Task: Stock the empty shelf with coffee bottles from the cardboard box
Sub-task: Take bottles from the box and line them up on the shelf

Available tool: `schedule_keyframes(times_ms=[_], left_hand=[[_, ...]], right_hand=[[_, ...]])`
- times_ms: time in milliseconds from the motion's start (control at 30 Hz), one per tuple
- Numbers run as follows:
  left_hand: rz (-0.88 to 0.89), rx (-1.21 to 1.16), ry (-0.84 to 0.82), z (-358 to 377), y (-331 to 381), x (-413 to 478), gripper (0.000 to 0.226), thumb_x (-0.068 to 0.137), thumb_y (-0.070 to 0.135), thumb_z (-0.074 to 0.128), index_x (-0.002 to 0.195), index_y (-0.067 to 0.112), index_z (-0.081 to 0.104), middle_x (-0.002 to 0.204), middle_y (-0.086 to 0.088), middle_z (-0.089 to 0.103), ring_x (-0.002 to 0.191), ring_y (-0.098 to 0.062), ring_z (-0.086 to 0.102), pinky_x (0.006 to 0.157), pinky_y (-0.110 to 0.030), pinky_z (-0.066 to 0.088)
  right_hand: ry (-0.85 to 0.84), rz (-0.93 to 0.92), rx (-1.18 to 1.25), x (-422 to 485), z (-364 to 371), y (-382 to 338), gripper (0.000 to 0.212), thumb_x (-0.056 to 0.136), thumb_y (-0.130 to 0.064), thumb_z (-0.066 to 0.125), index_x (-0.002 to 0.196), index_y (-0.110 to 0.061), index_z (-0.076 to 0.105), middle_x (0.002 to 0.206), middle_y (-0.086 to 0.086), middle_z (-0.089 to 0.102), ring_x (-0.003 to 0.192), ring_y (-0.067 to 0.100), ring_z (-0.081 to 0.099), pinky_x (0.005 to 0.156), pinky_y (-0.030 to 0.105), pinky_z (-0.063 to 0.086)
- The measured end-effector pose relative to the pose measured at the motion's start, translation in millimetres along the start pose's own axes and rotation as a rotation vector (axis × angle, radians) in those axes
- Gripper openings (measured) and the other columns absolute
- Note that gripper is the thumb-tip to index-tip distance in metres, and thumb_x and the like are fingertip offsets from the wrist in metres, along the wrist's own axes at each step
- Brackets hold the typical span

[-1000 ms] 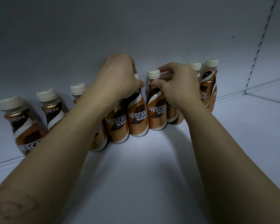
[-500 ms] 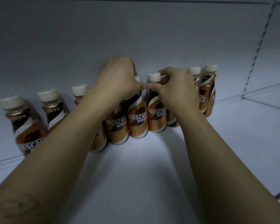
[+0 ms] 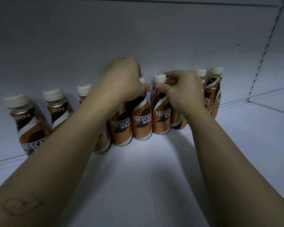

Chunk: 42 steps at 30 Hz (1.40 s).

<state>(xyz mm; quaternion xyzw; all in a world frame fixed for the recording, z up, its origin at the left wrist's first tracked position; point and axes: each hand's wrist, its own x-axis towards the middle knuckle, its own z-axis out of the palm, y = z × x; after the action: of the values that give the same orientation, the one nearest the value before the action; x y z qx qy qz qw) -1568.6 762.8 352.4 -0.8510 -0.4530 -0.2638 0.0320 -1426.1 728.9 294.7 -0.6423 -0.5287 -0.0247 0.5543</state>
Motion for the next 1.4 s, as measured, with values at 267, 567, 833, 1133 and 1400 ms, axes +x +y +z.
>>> schedule_keyframes(times_ms=[267,567,833,1133,1400], left_hand=[[0.04,0.066,0.004,-0.9,-0.1,-2.6,0.057,0.075,0.056,0.067,0.112,0.013,0.061,0.101,-0.008,0.061,0.086,-0.024,0.057,0.074,-0.039,0.051],[0.176,-0.016,0.055,-5.5,27.6,2.6,0.058,0.078,0.051,0.066,0.128,0.024,0.053,0.123,-0.004,0.056,0.105,-0.024,0.055,0.084,-0.038,0.047],[0.247,-0.05,-0.158,22.9,74.1,38.8,0.054,0.083,0.023,0.066,0.134,0.026,0.049,0.135,-0.006,0.053,0.116,-0.026,0.052,0.09,-0.036,0.044],[0.293,-0.038,-0.035,41.0,76.3,52.8,0.035,0.077,0.028,0.073,0.111,0.02,0.066,0.105,-0.007,0.065,0.09,-0.025,0.06,0.076,-0.038,0.05],[0.145,0.036,0.165,58.5,81.9,57.5,0.043,0.072,0.053,0.072,0.066,0.016,0.052,0.065,-0.005,0.051,0.067,-0.026,0.057,0.058,-0.034,0.047]], right_hand=[[-0.049,-0.011,-0.069,-2.2,-9.5,-8.6,0.053,0.078,-0.039,0.075,0.123,-0.016,0.062,0.107,0.0,0.072,0.092,0.01,0.066,0.078,0.022,0.049],[0.268,0.085,-0.126,31.2,-57.3,-9.1,0.02,0.086,-0.037,0.064,0.1,-0.026,0.07,0.088,-0.009,0.069,0.083,0.012,0.066,0.078,0.039,0.056],[0.371,0.155,-0.199,8.2,-57.8,57.2,0.024,0.087,-0.036,0.057,0.104,-0.023,0.069,0.098,0.0,0.072,0.093,0.025,0.064,0.077,0.034,0.048],[0.11,0.043,-0.197,19.7,-49.3,80.6,0.039,0.085,-0.035,0.063,0.123,-0.026,0.059,0.113,0.0,0.066,0.102,0.019,0.061,0.082,0.03,0.045],[0.112,0.073,-0.208,19.0,-46.3,83.8,0.053,0.067,-0.036,0.081,0.116,-0.023,0.064,0.109,0.0,0.065,0.097,0.018,0.06,0.081,0.031,0.047]])
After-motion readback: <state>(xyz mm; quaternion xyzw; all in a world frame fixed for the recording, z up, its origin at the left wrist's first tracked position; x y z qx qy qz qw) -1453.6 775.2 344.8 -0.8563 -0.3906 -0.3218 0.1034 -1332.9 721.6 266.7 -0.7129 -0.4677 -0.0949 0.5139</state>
